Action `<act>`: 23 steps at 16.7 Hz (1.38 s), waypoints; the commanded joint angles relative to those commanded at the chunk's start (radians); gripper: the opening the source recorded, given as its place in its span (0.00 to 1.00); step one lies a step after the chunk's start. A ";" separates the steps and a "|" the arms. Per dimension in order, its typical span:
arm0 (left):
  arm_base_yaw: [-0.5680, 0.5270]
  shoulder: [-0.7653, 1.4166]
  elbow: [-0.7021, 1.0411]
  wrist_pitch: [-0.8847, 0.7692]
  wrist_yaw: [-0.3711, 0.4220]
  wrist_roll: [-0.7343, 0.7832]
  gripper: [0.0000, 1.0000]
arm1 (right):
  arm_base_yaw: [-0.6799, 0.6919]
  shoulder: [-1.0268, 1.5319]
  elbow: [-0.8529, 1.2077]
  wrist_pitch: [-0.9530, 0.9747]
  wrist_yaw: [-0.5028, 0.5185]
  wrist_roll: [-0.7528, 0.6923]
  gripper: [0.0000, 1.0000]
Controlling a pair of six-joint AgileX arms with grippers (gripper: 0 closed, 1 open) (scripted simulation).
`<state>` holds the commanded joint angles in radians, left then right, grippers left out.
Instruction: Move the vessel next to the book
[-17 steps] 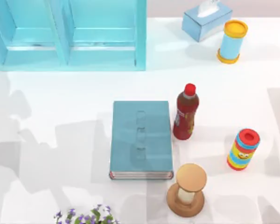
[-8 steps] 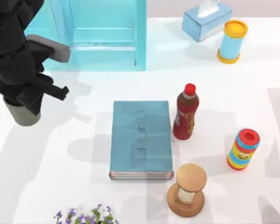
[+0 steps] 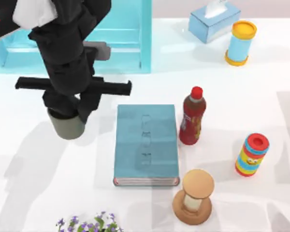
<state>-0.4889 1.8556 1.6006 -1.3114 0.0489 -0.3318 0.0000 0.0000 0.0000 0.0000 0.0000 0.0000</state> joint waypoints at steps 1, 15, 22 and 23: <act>-0.020 0.000 0.000 0.006 -0.002 -0.053 0.00 | 0.000 0.000 0.000 0.000 0.000 0.000 1.00; -0.069 -0.014 -0.049 0.074 -0.009 -0.202 0.00 | 0.000 0.000 0.000 0.000 0.000 0.000 1.00; -0.056 0.006 -0.236 0.277 -0.008 -0.189 0.00 | 0.000 0.000 0.000 0.000 0.000 0.000 1.00; -0.056 0.007 -0.245 0.286 -0.009 -0.188 0.00 | 0.000 0.000 0.000 0.000 0.000 0.000 1.00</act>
<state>-0.5446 1.8630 1.3560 -1.0251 0.0398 -0.5202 0.0000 0.0000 0.0000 0.0000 0.0000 0.0000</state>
